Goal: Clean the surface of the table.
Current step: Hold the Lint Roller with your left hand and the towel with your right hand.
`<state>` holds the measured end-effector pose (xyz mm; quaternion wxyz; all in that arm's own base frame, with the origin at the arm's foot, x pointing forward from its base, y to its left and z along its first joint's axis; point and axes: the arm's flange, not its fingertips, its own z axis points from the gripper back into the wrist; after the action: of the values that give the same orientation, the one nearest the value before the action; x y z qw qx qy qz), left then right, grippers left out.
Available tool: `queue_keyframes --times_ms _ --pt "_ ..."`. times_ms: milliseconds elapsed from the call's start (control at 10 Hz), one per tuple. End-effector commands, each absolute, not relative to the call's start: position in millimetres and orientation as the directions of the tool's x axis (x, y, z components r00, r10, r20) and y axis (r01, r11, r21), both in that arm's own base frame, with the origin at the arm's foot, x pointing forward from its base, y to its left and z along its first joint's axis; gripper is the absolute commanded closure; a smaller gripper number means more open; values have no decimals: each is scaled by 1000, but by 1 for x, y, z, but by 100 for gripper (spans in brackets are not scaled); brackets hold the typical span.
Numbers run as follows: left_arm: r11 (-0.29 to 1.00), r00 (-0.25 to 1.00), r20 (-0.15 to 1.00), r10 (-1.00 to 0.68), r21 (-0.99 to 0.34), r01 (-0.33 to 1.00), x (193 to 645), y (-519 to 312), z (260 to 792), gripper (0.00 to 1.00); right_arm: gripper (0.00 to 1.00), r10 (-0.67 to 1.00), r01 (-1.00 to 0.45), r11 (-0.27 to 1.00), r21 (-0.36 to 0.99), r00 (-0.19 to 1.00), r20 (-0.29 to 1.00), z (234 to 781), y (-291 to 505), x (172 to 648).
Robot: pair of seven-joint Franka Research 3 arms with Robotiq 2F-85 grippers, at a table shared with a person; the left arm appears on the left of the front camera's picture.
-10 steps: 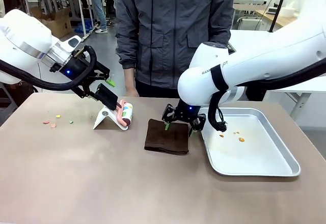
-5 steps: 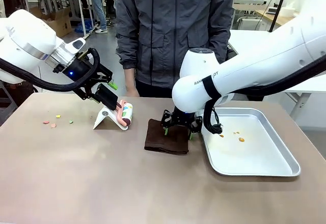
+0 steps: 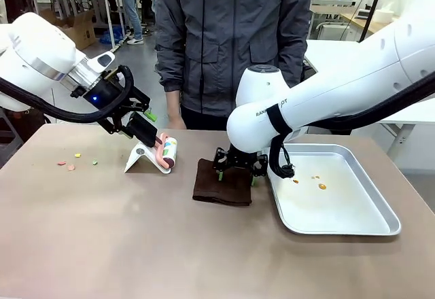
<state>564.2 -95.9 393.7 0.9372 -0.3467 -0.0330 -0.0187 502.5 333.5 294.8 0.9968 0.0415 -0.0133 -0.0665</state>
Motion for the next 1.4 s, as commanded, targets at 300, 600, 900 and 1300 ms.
queue_keyframes --times_ms 300,600,900,1300 --pt "774 997 79 -8 -631 57 565 -91 395 100 100 -144 143 989 45 989 29 295 341 504" --pt "772 996 83 -7 -633 58 565 -91 395 100 100 -146 145 988 55 989 19 294 341 504" --pt "768 996 88 0 -638 57 565 -90 396 100 100 -162 162 984 75 987 -3 294 340 505" --pt "748 994 106 3 -660 68 564 -90 399 100 100 -195 201 966 166 979 -50 295 331 506"
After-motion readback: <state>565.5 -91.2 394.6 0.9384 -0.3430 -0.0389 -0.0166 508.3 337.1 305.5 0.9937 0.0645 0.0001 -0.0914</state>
